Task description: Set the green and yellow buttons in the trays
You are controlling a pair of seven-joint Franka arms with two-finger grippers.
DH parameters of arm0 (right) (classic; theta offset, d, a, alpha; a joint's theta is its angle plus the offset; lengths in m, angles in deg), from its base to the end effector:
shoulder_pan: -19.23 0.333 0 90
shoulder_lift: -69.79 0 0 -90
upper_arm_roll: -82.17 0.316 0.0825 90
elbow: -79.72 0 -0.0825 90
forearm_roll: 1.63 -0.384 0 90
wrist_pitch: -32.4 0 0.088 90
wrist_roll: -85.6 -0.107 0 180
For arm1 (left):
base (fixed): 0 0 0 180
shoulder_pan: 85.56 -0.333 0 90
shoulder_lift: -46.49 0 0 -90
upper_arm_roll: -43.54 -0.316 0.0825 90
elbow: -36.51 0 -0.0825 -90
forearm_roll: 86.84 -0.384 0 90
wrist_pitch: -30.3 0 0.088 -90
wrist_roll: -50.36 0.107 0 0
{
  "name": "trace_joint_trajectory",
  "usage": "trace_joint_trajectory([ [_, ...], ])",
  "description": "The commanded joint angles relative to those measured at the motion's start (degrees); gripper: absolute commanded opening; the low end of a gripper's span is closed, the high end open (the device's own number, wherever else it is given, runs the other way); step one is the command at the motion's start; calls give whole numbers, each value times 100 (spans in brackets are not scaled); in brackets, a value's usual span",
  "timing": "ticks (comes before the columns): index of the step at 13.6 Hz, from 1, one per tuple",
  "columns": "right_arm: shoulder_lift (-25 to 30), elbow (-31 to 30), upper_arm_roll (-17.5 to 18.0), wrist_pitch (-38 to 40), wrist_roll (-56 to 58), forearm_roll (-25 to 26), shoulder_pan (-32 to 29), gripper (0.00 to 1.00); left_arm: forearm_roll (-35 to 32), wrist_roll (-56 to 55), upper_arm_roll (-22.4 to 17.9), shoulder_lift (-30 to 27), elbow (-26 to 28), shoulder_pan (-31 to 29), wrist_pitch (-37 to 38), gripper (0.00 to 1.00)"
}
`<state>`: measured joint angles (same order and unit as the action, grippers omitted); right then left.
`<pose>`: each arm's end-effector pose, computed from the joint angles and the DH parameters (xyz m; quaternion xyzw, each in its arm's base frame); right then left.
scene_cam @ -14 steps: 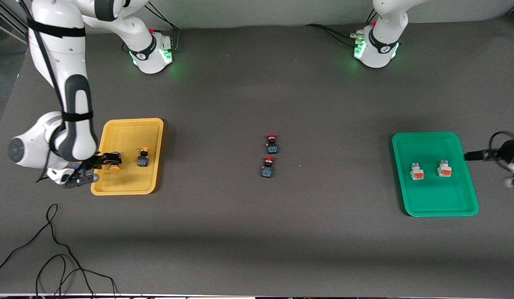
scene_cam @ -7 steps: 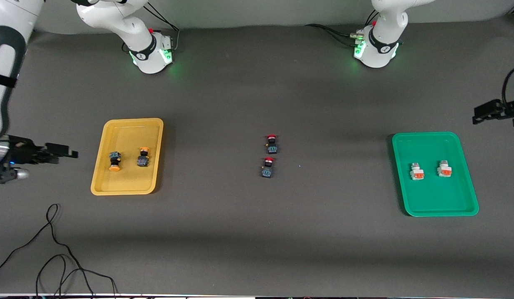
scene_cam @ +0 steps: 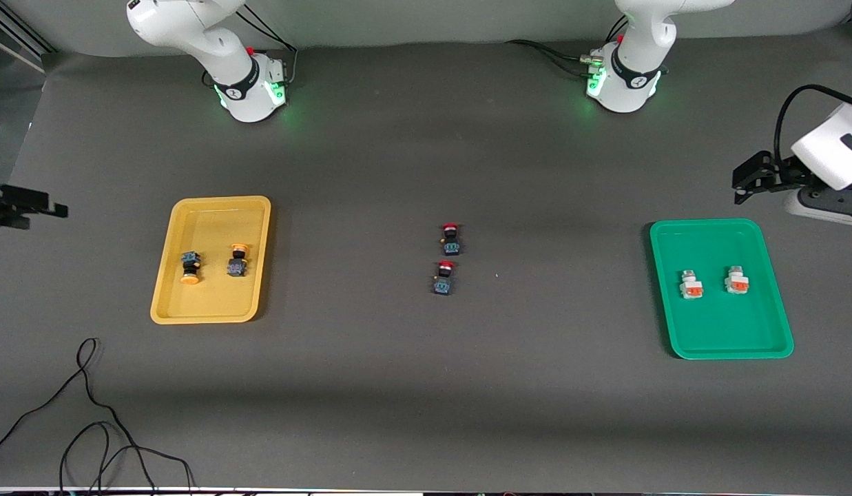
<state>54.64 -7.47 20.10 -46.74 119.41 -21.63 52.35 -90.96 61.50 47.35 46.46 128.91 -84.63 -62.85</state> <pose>0.5459 -0.1837 0.5537 -0.9887 -0.0437 0.0823 0.1178 0.5576 -0.0389 0.6101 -0.9895 0.1398 -0.0048 0.0362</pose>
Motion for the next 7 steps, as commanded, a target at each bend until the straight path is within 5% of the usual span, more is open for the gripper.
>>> trace_joint_trajectory([
  [1,38,676,36,582,-820,313,333,100,-10,-112,-311,-58,42,346,-81,100],
  [4,47,817,10,601,-1780,926,1369,100,156,-234,-407,-94,59,285,-45,100],
  [7,47,844,36,601,-2220,946,1557,100,298,-935,-443,-94,50,320,42,100],
])
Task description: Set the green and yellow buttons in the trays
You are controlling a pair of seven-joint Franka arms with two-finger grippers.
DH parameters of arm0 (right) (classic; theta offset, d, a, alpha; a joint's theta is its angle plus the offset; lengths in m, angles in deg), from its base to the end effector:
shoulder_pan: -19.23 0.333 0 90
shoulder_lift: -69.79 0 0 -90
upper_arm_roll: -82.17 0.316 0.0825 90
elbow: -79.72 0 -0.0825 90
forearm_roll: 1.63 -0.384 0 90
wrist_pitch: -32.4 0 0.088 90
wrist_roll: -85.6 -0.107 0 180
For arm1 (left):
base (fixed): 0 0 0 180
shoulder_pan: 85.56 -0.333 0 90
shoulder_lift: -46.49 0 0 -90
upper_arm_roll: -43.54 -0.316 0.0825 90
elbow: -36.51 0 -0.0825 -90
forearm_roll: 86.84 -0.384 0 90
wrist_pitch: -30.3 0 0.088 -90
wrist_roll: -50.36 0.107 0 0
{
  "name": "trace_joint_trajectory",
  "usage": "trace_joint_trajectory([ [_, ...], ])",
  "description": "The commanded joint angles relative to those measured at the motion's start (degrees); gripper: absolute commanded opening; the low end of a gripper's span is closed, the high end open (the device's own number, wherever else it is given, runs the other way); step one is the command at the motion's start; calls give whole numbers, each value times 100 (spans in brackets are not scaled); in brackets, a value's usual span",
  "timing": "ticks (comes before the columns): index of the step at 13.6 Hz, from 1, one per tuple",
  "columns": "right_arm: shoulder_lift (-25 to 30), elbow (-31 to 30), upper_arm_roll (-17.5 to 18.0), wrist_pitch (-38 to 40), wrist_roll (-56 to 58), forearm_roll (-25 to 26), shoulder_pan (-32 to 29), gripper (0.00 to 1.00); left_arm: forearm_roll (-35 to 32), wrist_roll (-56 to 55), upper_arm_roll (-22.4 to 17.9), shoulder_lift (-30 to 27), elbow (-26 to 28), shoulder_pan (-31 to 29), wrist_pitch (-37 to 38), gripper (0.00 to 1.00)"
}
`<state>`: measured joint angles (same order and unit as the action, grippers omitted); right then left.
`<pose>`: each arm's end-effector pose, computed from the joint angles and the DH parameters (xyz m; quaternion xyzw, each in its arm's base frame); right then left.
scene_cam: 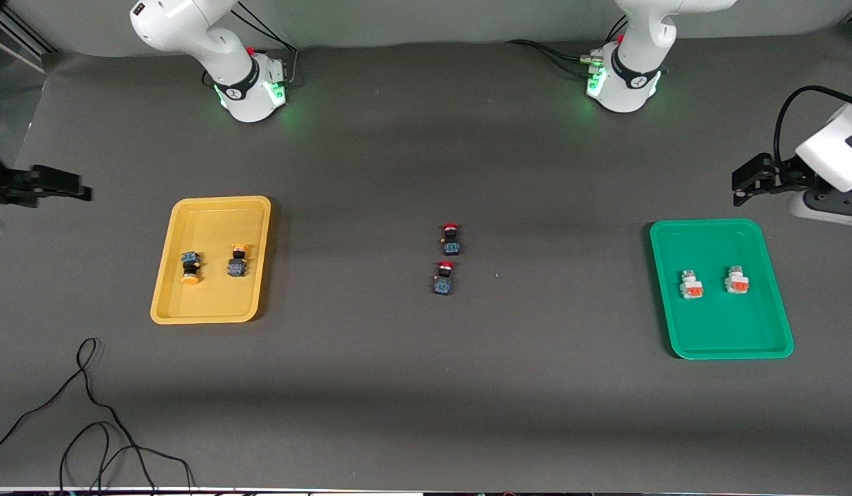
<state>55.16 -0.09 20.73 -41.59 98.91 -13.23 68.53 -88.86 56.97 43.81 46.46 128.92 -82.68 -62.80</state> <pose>0.5681 -0.0240 0.6052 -0.9933 -0.0212 0.1130 0.0131 0.5581 -0.0271 0.6097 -0.9961 0.0859 -0.0057 0.0178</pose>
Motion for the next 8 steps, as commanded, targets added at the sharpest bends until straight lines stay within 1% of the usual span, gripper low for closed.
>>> trace_joint_trajectory([
  [1,-5,105,-17,87,-214,97,-43,100,88,-494,-88,-93,49,125,46,100],
  [5,-5,97,0,87,-258,70,-43,100,79,-494,-88,-93,49,72,81,100],
  [6,3,114,200,78,-346,79,-147,100,79,-494,-88,-93,40,72,98,100],
  [7,73,106,594,87,-486,131,-488,100,88,-494,-88,-93,49,64,99,100],
  [8,213,105,1103,87,-609,158,-874,100,105,-503,-88,-85,49,72,90,100],
])
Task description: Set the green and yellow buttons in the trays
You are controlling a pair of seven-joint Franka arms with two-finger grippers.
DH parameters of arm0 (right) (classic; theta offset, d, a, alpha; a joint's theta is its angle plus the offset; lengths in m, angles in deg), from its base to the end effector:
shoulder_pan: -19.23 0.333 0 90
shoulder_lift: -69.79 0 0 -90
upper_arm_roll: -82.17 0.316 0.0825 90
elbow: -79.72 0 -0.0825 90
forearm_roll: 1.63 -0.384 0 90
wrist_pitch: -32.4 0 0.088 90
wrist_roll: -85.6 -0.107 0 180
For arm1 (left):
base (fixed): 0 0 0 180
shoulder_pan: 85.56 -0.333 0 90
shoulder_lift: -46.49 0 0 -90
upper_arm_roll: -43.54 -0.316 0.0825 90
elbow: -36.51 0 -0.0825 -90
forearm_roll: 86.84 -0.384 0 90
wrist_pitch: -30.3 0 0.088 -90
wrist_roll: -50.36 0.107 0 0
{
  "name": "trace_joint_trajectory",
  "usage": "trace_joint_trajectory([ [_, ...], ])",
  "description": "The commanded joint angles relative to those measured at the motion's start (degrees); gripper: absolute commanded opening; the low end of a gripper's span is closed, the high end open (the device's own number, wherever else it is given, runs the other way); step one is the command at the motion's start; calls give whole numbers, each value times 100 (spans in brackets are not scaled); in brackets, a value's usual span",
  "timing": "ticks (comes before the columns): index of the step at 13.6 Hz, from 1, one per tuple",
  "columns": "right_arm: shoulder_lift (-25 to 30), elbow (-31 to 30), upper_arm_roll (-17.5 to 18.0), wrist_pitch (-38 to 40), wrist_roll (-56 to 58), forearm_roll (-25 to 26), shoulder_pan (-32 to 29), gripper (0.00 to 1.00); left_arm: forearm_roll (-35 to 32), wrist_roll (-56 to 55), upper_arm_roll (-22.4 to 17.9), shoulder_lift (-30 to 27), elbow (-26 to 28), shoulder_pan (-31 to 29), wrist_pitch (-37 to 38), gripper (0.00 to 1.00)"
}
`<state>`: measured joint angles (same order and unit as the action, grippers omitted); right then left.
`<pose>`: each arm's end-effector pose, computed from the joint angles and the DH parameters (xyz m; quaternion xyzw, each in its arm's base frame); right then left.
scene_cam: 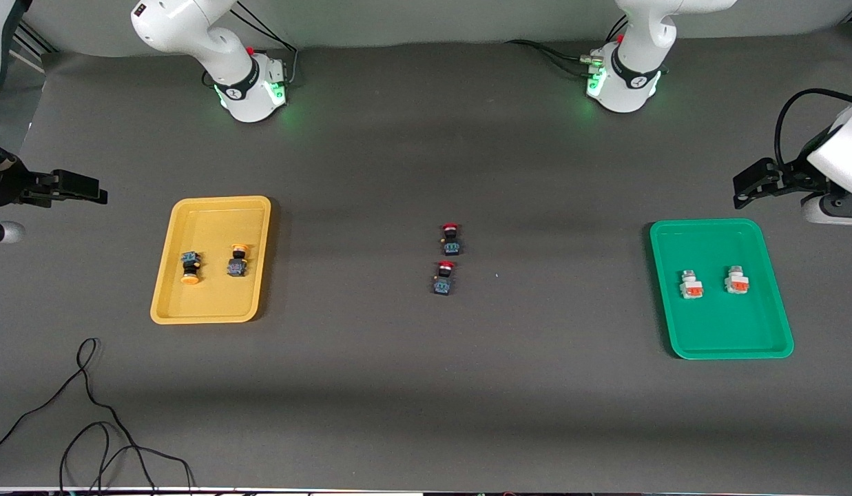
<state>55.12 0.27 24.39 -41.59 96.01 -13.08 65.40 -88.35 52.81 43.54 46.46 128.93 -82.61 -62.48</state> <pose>0.5718 -0.0225 0.6006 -0.9931 -0.0006 0.1168 0.0130 0.5576 -0.0260 0.6091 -0.9988 0.0477 -0.0035 0.0131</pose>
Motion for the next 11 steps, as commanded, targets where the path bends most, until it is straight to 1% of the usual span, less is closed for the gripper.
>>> trace_joint_trajectory([
  [1,358,44,1263,87,-434,326,-1000,100,54,-148,-62,-76,48,65,58,100],
  [3,587,-27,2265,78,-540,748,-1730,100,54,-166,-62,-76,66,65,76,100],
  [6,772,-167,3242,78,-549,794,-2627,100,63,-236,-62,-84,66,65,76,99],
  [7,842,-220,3681,69,-601,846,-3022,100,72,-253,-62,-84,57,65,76,99],
  [8,964,-342,4216,8,-628,1090,-3400,100,72,-280,-62,-76,57,65,76,99],
  [9,1105,-491,4596,-140,-654,1310,-3639,100,72,-332,-53,-76,66,74,76,99],
  [11,1264,-729,4696,-500,-655,1347,-3676,100,159,-587,-44,-76,57,74,198,99],
])
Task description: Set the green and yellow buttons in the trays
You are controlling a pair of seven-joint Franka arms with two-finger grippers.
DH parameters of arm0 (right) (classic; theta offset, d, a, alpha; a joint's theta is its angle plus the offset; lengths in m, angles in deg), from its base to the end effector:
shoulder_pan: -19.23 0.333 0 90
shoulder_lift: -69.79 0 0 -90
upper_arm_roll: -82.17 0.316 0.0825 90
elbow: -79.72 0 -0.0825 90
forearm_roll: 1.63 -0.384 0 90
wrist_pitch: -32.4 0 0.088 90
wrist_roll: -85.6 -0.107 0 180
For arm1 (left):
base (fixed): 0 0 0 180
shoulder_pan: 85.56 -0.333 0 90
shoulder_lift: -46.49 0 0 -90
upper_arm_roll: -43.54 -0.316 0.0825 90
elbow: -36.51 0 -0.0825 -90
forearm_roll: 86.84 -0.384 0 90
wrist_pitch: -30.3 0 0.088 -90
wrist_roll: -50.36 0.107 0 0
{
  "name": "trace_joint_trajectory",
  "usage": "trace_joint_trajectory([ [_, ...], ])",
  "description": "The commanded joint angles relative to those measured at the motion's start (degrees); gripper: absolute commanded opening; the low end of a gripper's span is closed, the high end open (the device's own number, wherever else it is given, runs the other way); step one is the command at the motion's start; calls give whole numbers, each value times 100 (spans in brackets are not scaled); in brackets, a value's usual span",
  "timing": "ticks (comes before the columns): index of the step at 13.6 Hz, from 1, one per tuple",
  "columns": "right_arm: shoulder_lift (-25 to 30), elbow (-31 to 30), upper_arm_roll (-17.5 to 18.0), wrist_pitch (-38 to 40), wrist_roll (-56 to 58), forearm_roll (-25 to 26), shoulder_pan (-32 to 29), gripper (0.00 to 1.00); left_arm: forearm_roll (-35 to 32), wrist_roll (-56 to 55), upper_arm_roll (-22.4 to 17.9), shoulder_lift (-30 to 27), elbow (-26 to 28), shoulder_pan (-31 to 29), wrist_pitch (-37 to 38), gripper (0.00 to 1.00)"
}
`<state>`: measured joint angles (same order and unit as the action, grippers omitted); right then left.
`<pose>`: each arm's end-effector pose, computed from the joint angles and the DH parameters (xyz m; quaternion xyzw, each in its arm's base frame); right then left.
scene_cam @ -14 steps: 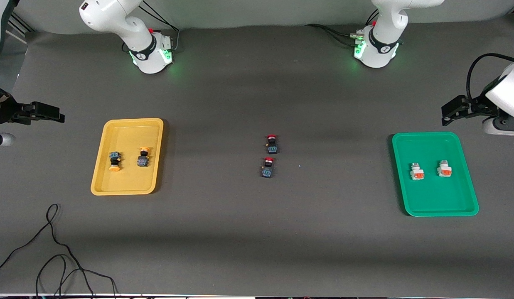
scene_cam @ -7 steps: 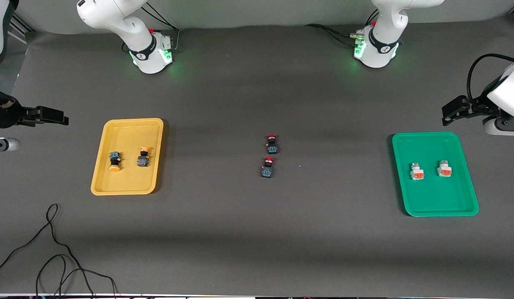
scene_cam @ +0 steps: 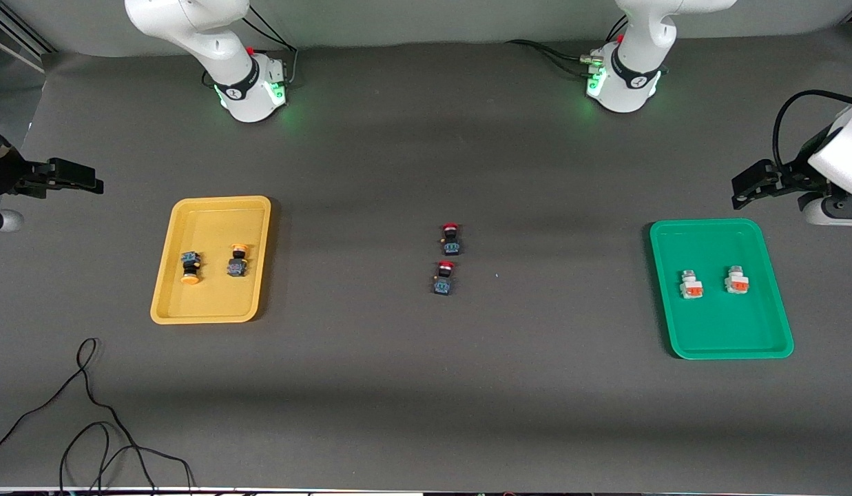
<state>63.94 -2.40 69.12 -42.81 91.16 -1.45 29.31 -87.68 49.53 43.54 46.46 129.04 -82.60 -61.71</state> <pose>0.5562 -0.0222 0.6126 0.9936 0.0215 -0.1105 0.0049 0.5560 -0.0272 0.6070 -0.9998 0.0189 0.0040 0.0075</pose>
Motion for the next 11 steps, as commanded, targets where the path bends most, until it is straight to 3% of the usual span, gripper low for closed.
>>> trace_joint_trajectory([
  [1,487,-645,258,-712,-169,193,-67,100,92,-242,-44,-76,46,73,131,99],
  [3,646,-884,485,-943,-178,184,-225,100,92,-233,-44,-68,46,73,131,99],
  [11,559,-858,504,-917,-406,184,-111,100,66,-180,-44,-68,19,73,140,99],
])
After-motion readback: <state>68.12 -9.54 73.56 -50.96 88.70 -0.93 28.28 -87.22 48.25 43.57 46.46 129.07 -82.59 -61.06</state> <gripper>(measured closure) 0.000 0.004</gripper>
